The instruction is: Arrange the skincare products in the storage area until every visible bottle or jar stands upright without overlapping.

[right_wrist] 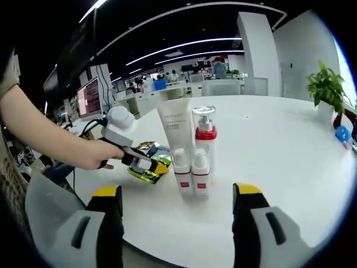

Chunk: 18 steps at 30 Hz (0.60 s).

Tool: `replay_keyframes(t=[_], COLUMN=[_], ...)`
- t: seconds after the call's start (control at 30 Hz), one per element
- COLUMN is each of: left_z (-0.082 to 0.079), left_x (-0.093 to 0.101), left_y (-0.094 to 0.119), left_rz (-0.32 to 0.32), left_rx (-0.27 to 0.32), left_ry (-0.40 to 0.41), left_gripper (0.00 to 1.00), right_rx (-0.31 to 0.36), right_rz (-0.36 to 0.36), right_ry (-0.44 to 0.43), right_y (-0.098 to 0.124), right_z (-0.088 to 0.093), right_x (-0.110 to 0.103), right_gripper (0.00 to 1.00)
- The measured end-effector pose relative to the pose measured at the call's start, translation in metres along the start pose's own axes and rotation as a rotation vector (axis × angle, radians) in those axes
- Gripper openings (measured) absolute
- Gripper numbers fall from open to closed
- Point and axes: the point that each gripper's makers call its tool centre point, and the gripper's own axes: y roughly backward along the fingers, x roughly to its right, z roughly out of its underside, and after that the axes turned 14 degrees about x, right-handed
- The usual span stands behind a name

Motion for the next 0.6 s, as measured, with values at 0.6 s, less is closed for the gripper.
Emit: replay_keyframes(t=[0.6], left_z=[-0.0008], left_x=[0.0079], left_y=[-0.0004], left_rz=[0.062], left_rx=[0.024], left_ry=[-0.039], left_gripper=[0.54], right_rx=[-0.020], right_rz=[-0.004], right_ry=[0.008], right_y=[-0.0013], right_z=[0.0041], right_x=[0.0005], right_gripper=[0.80])
